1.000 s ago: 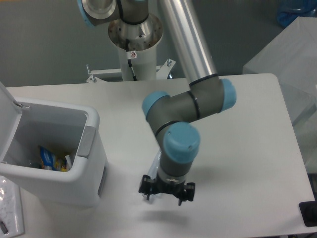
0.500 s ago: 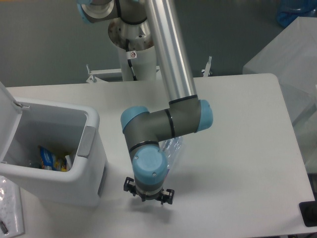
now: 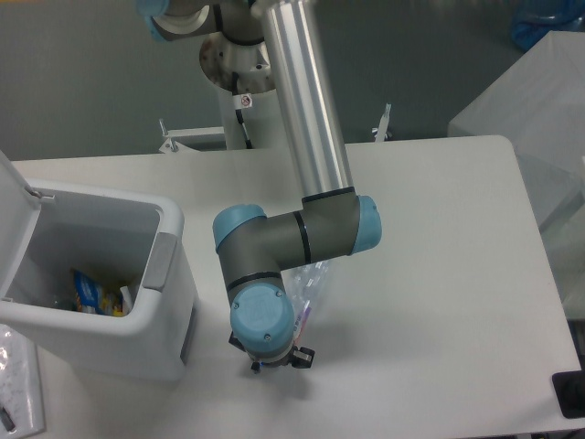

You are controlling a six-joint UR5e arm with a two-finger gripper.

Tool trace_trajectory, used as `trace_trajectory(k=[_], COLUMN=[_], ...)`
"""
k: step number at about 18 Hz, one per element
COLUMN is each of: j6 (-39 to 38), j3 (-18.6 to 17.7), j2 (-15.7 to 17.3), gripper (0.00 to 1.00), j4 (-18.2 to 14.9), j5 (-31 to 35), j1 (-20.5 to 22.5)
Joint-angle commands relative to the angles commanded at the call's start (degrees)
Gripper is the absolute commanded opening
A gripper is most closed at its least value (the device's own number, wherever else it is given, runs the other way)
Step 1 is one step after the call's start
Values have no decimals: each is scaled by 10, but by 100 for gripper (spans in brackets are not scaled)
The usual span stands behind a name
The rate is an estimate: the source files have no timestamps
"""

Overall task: Place the trash in the trash can
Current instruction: 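Lower the gripper and close it around the bottle's cap end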

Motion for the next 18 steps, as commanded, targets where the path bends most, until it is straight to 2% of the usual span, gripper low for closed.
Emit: trace_trajectory(k=[3, 9, 15, 18], j6=[20, 22, 19, -8], j3=[6, 26, 58, 85], j2=[8, 37, 75, 99], gripper=[6, 6, 6, 6], j4=[1, 2, 10, 18], j5=[0, -24, -143, -251], j1=[7, 55, 106, 132])
